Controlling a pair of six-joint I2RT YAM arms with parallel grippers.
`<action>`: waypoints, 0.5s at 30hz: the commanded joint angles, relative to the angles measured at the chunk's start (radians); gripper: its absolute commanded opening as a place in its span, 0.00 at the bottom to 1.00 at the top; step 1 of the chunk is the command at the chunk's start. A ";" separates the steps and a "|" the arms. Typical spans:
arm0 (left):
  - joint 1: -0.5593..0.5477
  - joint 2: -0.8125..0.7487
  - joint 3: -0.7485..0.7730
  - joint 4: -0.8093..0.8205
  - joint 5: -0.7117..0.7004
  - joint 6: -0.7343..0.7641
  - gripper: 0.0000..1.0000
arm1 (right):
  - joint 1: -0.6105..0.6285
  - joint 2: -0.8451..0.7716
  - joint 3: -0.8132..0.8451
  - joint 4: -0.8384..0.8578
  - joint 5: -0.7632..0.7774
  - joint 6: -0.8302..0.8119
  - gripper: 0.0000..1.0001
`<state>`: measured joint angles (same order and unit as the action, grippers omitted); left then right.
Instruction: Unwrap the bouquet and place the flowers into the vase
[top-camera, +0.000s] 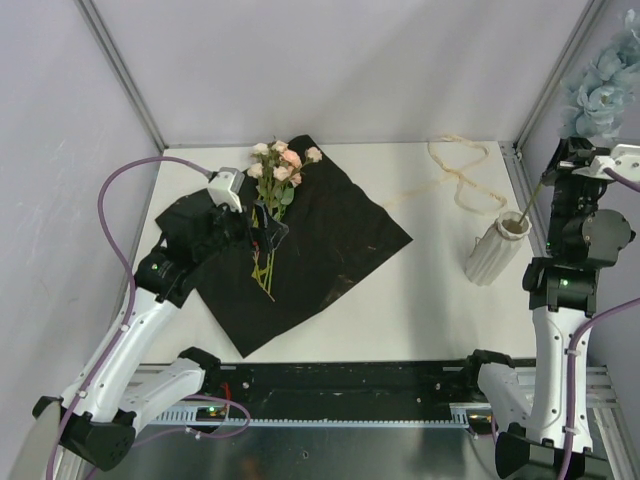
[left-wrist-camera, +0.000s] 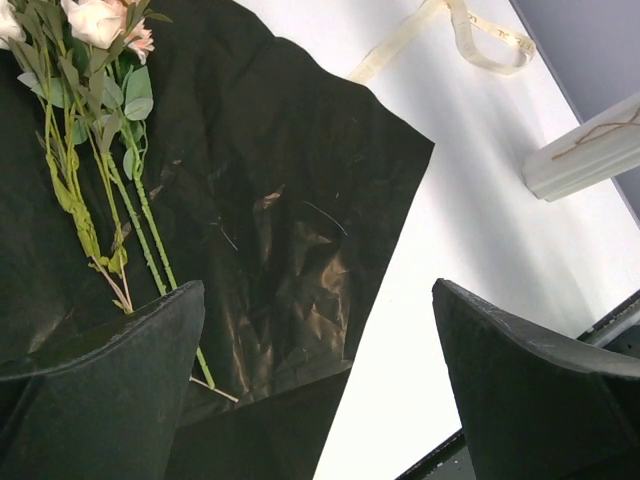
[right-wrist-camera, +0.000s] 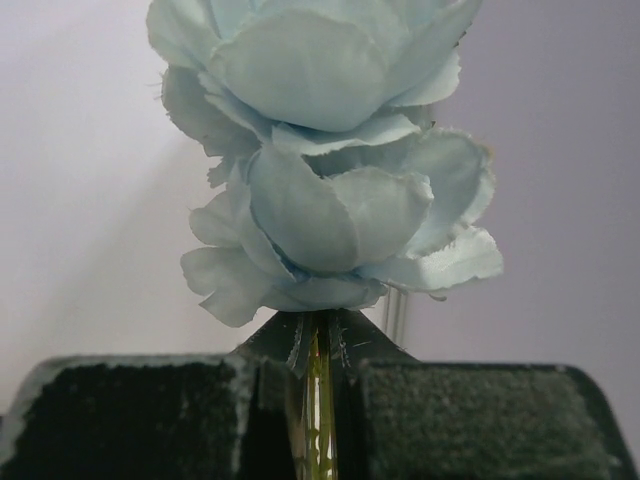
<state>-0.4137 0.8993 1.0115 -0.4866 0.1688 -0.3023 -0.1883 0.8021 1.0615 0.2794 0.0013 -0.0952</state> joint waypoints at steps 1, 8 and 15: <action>-0.004 0.002 0.007 -0.005 -0.029 0.032 1.00 | -0.011 -0.001 0.002 -0.022 -0.041 0.086 0.00; -0.004 0.007 0.012 -0.013 -0.038 0.031 1.00 | -0.011 -0.015 -0.069 -0.056 -0.023 0.107 0.00; -0.004 0.015 0.016 -0.025 -0.055 0.029 1.00 | -0.003 -0.028 -0.174 -0.156 -0.010 0.187 0.08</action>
<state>-0.4137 0.9112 1.0115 -0.5125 0.1356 -0.2947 -0.1940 0.7860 0.9298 0.1822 -0.0238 0.0299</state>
